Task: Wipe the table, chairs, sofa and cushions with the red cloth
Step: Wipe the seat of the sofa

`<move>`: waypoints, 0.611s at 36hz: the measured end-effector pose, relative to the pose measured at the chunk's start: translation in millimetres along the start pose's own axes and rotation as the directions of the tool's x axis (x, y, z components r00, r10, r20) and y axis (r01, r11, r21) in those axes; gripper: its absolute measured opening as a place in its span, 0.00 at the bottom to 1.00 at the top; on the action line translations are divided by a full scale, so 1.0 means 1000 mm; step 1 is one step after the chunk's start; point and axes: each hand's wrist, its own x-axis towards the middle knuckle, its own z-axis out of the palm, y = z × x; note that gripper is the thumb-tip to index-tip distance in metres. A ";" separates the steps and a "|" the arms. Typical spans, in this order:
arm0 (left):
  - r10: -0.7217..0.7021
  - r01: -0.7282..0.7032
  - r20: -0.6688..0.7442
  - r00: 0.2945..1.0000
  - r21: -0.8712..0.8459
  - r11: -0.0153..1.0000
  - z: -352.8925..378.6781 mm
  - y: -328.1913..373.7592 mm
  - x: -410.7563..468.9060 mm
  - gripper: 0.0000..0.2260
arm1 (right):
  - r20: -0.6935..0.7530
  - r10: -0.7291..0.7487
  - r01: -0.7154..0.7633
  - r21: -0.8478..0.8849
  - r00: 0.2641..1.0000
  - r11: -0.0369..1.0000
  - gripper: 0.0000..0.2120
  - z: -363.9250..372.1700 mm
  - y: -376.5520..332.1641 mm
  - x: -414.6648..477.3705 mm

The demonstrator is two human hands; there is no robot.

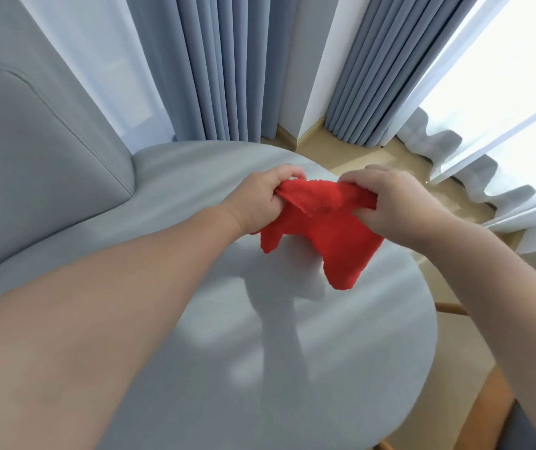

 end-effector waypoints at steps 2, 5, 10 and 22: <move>-0.006 0.007 0.023 1.000 -0.050 0.999 -0.007 0.013 -0.001 0.26 | -0.012 0.012 -0.012 -0.007 1.000 1.000 0.24 -0.012 -0.001 -0.002; 0.052 -0.051 0.007 0.999 -0.096 0.994 -0.011 0.037 -0.002 0.27 | -0.102 0.036 -0.035 0.015 0.994 0.999 0.26 -0.031 -0.003 -0.008; 0.084 -0.078 0.018 0.996 -0.227 0.971 -0.011 0.080 -0.007 0.27 | -0.086 0.032 -0.022 0.122 0.996 0.992 0.24 -0.070 -0.012 -0.033; -0.219 0.087 0.254 0.942 0.444 0.892 -0.004 -0.023 -0.043 0.29 | 0.401 -0.059 0.100 -0.081 0.914 0.992 0.20 0.056 0.009 -0.025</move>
